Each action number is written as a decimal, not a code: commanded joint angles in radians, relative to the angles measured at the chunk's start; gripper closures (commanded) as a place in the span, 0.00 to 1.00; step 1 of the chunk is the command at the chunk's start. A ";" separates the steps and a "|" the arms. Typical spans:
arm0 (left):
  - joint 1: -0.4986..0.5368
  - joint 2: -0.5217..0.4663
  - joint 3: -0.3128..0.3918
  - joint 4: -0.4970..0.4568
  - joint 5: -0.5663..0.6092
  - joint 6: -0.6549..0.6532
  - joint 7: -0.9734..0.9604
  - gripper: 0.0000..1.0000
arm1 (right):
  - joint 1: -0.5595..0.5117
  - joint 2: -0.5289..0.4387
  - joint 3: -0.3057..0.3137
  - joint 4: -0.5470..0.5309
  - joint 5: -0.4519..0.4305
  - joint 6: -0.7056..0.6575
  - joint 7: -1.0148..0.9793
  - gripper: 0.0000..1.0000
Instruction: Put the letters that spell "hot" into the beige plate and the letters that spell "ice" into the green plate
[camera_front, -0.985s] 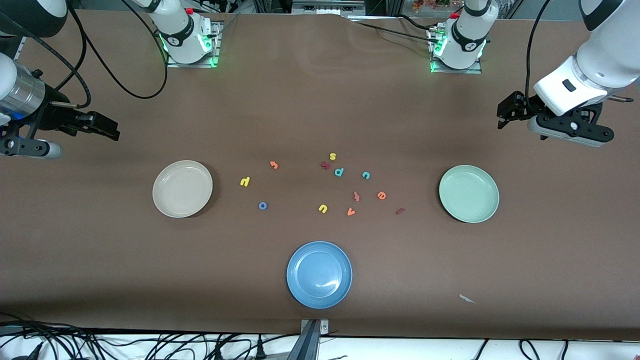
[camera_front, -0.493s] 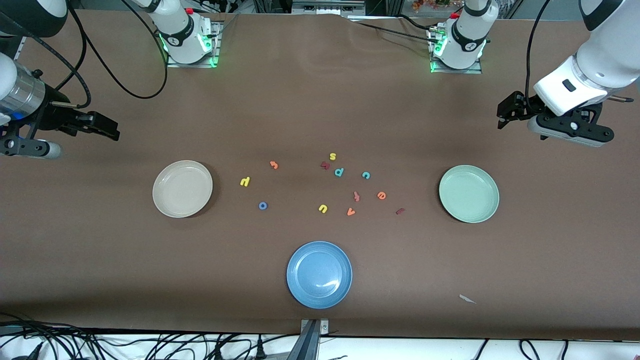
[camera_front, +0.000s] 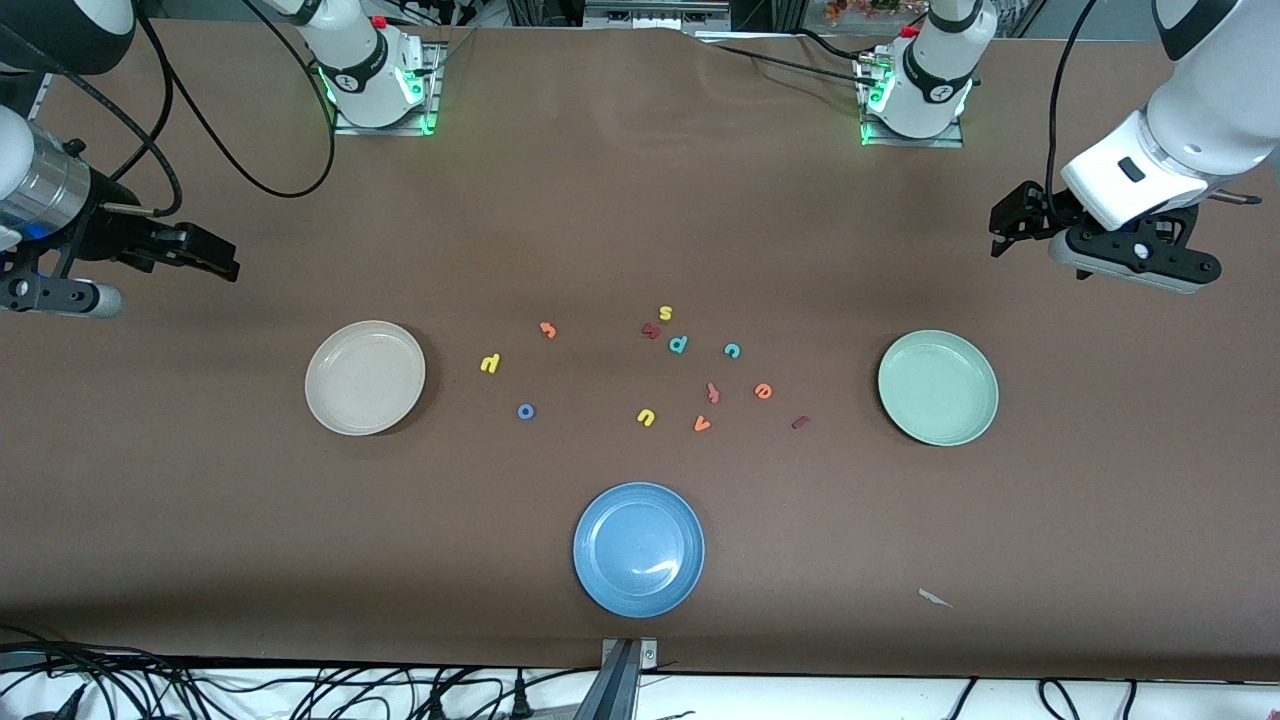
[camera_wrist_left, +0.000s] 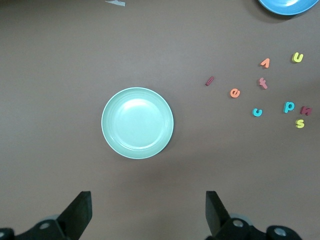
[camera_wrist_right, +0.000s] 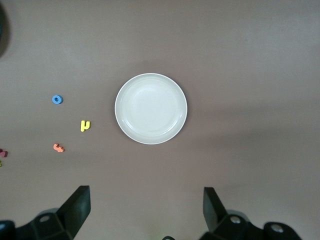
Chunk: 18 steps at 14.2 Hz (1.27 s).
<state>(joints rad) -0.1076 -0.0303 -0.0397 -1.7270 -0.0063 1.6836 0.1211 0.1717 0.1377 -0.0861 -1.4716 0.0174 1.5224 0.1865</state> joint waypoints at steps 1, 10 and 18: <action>-0.001 0.004 -0.005 0.018 0.026 -0.016 -0.014 0.00 | -0.001 -0.009 0.000 0.008 0.016 -0.011 -0.005 0.00; -0.001 0.003 -0.008 0.018 0.026 -0.019 -0.014 0.00 | -0.001 -0.009 0.002 0.008 0.016 -0.008 -0.004 0.00; 0.000 0.003 -0.008 0.018 0.026 -0.019 -0.014 0.00 | 0.005 -0.001 0.003 0.004 0.016 0.012 0.001 0.00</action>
<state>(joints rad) -0.1075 -0.0303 -0.0424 -1.7270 -0.0063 1.6832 0.1211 0.1746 0.1381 -0.0821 -1.4716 0.0179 1.5294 0.1867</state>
